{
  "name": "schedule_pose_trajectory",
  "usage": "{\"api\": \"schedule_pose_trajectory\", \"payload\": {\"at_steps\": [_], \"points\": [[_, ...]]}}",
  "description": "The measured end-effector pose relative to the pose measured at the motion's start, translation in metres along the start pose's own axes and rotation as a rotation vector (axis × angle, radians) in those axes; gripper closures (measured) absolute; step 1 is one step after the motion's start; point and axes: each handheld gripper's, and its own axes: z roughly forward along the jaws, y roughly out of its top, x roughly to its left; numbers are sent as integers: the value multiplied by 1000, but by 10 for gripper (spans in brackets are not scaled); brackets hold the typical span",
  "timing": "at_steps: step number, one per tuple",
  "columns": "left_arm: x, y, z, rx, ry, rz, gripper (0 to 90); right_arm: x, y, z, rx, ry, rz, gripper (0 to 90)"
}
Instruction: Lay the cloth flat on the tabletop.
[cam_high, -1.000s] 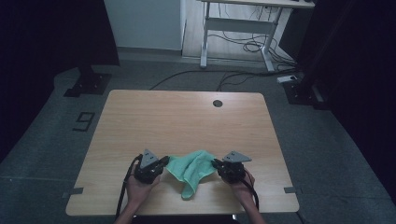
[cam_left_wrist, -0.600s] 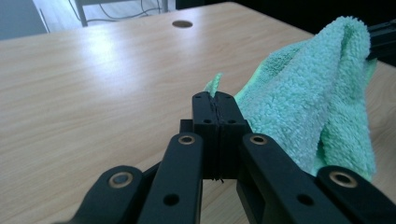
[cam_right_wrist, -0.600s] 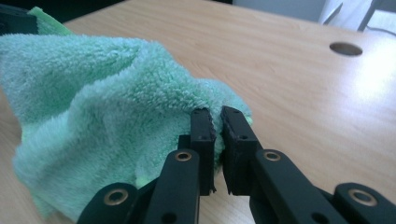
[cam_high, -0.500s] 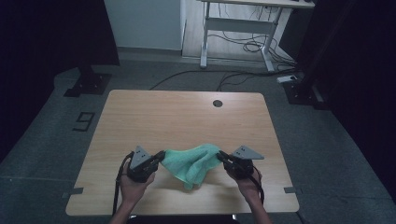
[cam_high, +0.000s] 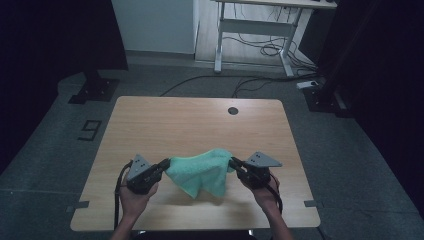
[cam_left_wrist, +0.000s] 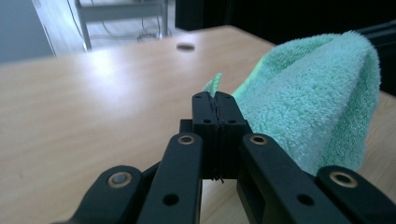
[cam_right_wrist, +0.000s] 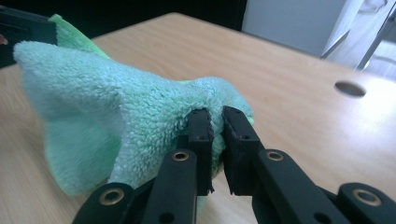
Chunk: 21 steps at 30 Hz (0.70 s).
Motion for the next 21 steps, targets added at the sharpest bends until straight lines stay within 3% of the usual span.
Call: {"api": "schedule_pose_trajectory", "payload": {"at_steps": [5,7,9,12,16,21], "points": [[9,-17,16,80,-22,-47,887,-4,-25,15,80,14,31,817],[9,-22,22,114,-23,-45,886,-4,-38,21,130,29,46,805],[9,-27,27,146,-32,-43,886,-3,-50,25,175,31,43,746],[8,-32,31,175,-36,-40,885,-2,-59,24,194,49,68,597],[6,-34,33,187,-42,-34,884,-6,-59,10,161,69,98,476],[5,-34,35,196,-46,-34,884,-16,-43,-10,72,65,126,445]]}}
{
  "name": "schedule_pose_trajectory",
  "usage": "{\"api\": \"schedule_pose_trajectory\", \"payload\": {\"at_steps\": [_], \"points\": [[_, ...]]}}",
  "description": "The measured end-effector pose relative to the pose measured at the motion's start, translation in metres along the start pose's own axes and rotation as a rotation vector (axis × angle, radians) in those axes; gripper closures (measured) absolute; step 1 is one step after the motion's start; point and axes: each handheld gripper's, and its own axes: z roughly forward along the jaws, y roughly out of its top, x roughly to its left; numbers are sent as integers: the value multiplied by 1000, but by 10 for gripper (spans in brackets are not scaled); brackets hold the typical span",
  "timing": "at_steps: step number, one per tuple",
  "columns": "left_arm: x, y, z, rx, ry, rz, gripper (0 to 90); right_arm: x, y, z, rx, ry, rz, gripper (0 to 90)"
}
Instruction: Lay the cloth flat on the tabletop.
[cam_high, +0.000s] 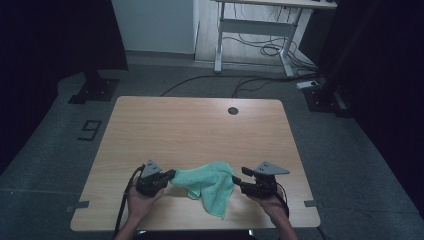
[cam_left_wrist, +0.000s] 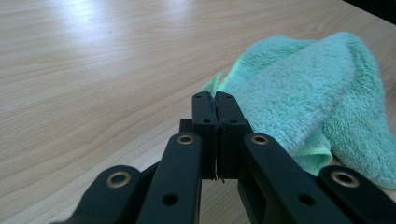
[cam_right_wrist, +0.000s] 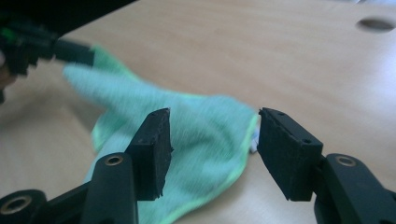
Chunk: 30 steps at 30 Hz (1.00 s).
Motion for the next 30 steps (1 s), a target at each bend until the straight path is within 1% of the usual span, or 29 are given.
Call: {"api": "schedule_pose_trajectory", "payload": {"at_steps": [1,3,4,5,6,8,9,11,14,16,17,19,20,24,25,28,29,30], "points": [[-1,0,1,2,-2,-1,884,-1,4,0,-4,-11,1,454],[-2,0,2,7,-3,2,883,-7,12,10,2,-24,0,465],[-2,-1,3,9,-3,4,883,-9,14,16,10,-28,-1,466],[-2,-1,3,9,-3,4,883,-9,14,16,10,-28,-1,466],[-3,-1,4,14,-5,10,883,-15,17,36,40,-46,-1,471],[-3,-1,4,15,-5,10,883,-18,17,53,72,-56,-13,470],[-4,-1,5,18,-6,12,883,-19,17,64,98,-60,-15,469],[-4,-1,6,23,-6,17,883,-20,15,78,125,-61,-24,463],[-4,-2,7,29,-6,21,883,-24,12,96,163,-54,-11,451],[-5,-2,7,31,-5,25,883,-27,9,104,183,-54,-5,451],[-5,-2,7,30,-5,25,883,-28,7,109,203,-49,-1,455],[-4,-2,6,26,-5,22,883,-27,4,113,224,-44,-11,497],[-4,-2,6,25,-5,21,883,-27,3,114,235,-38,-24,523],[-3,-2,5,24,-3,17,883,-24,2,116,257,-44,-43,608],[-3,-2,5,23,-3,18,883,-24,1,117,263,-38,-49,641],[-3,-2,5,22,-1,18,883,-23,1,117,267,-34,-51,741],[-3,-2,5,23,-1,17,883,-23,1,117,267,-34,-51,741],[-3,-2,5,25,-2,17,883,-23,1,117,269,-29,-56,790]]}}
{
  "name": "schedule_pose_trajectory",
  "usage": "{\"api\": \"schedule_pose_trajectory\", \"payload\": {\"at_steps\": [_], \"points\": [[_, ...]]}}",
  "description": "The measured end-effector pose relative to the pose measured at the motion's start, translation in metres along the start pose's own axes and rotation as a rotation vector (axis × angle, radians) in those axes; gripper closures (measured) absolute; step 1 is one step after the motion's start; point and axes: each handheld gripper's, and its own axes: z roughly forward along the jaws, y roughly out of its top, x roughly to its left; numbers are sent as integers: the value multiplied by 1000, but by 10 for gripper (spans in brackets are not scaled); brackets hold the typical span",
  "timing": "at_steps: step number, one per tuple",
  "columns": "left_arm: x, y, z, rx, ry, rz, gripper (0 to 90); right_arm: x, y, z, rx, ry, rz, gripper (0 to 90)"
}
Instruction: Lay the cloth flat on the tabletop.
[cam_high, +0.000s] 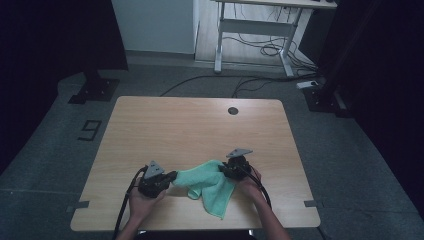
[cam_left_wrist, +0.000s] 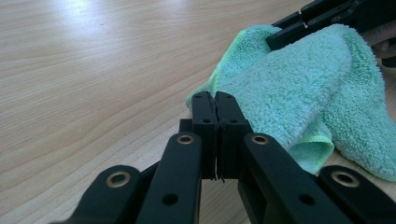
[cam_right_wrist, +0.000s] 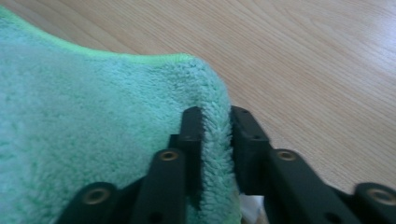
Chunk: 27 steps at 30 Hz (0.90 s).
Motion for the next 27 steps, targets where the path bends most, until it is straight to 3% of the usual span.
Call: {"api": "schedule_pose_trajectory", "payload": {"at_steps": [4,10,14,21,27], "points": [[0,-1,-4,-7,-5,-3,883,4,0,-9,-28,1,-6,831],[-4,3,-25,-64,-18,-1,884,19,-5,-51,-180,-18,-32,835],[-7,6,-30,-86,-21,-4,883,25,-7,-75,-268,-31,-50,835],[-11,11,-33,-112,-39,8,883,34,-6,-102,-350,-39,-75,837],[-21,23,-57,-175,-57,37,881,46,-7,-134,-435,-21,-78,839]]}}
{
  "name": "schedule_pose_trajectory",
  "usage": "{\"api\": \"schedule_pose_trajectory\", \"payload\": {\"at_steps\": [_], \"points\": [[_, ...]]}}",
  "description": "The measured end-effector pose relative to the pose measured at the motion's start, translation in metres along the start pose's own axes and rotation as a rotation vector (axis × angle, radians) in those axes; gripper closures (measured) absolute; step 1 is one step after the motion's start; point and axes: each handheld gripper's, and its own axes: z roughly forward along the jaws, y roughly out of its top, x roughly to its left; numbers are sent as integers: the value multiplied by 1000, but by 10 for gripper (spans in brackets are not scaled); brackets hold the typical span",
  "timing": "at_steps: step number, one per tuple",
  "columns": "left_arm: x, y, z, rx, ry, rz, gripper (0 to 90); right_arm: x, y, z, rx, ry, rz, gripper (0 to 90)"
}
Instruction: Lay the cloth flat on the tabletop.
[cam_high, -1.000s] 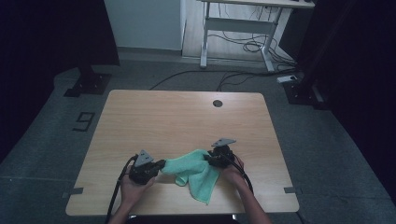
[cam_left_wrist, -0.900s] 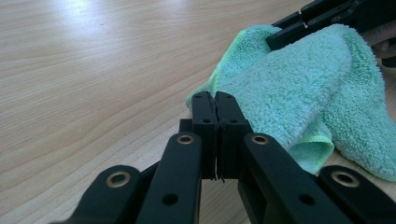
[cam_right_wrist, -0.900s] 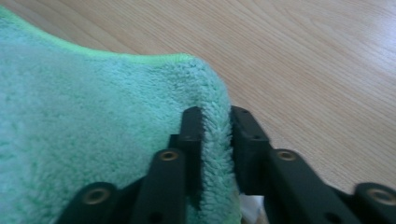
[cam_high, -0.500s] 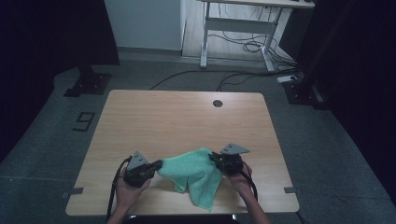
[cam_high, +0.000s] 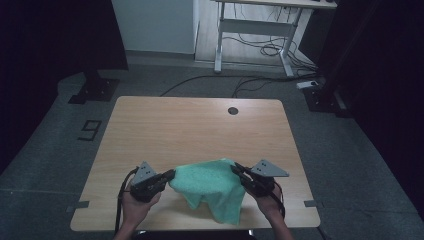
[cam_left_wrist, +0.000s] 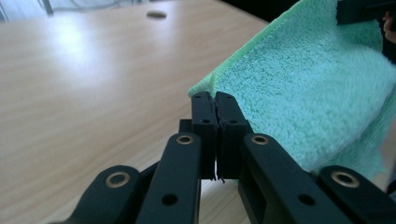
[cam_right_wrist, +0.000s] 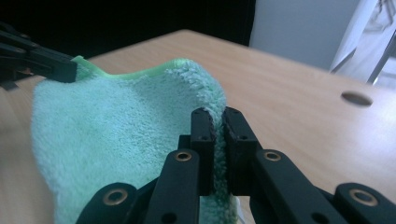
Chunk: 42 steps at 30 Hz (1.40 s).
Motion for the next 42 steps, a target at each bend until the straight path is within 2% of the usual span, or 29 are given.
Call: {"api": "schedule_pose_trajectory", "payload": {"at_steps": [3,6,11,15,17,22,25,27,29,30,32,34,35,38,42], "points": [[-7,10,-14,-45,-10,16,881,11,14,-18,-54,-13,-26,839],[-13,19,-23,-61,-9,41,880,20,26,-33,-96,-18,-56,839],[-12,27,-25,-61,3,62,877,25,31,-37,-105,-19,-72,839],[-3,27,-10,-34,7,54,877,20,23,-26,-69,-40,-61,839],[2,29,0,-18,7,49,877,13,17,-18,-47,-51,-37,839],[17,42,24,12,-5,48,875,-3,10,-3,-22,-91,-6,838],[31,52,45,34,-19,46,859,-17,12,8,-12,-115,19,837],[44,56,66,40,-11,39,844,-29,14,23,10,-140,30,834],[59,58,89,77,8,15,759,-43,13,41,37,-157,43,819],[65,57,101,109,39,6,658,-50,11,52,67,-175,51,780],[75,53,117,173,118,10,463,-65,4,72,139,-212,79,608],[79,49,121,206,182,28,348,-74,-3,81,168,-246,119,533],[80,46,118,203,192,27,327,-75,-5,81,161,-252,122,515],[76,37,108,198,179,31,353,-69,-9,73,130,-245,114,503],[61,25,99,196,128,11,375,-59,-14,64,134,-212,104,503]]}}
